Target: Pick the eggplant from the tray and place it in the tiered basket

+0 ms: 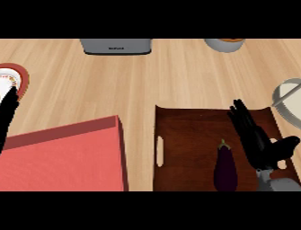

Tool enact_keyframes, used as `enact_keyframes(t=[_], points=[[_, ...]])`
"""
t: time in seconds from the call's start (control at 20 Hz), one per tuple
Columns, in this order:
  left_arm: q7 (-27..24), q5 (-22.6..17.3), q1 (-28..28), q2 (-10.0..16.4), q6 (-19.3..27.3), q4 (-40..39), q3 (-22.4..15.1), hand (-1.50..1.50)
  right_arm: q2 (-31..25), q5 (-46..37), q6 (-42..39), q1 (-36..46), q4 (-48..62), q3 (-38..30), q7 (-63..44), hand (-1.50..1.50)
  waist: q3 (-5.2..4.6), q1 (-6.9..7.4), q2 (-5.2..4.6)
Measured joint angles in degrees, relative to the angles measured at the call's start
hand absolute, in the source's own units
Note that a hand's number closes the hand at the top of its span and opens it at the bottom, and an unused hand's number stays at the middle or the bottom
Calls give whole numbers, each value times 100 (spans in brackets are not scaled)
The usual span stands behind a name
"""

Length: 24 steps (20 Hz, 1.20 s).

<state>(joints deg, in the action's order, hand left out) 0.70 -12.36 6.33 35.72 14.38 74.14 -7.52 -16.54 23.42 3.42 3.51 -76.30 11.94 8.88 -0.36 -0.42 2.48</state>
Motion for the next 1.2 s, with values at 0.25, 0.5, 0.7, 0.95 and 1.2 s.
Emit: enact_keyframes(t=[0.25, 0.5, 0.7, 0.95, 1.2], points=[[-192, 7, 90, -485, 254, 548, -104, 0, -203, 1108, -845, 7, -244, -959, 453, 150, 39, -65, -143], [-330, 12, 241, -1132, 451, 898, -430, 0, -82, 2299, -1281, -114, 96, -1755, 356, -150, 81, -191, -192], [-304, 133, 305, -1452, 637, 1084, -668, 0, -104, 3481, -2770, -331, 274, -1937, -75, -150, 78, -131, -217], [-233, 317, 294, -1676, 809, 1281, -857, 0, -882, 4141, -4729, -771, 728, -2475, -211, -150, 59, -59, -233], [-233, 444, 217, -1802, 932, 1295, -963, 0, -1970, 3188, -5472, -1111, 431, -3046, -97, -150, 43, -120, -221]])
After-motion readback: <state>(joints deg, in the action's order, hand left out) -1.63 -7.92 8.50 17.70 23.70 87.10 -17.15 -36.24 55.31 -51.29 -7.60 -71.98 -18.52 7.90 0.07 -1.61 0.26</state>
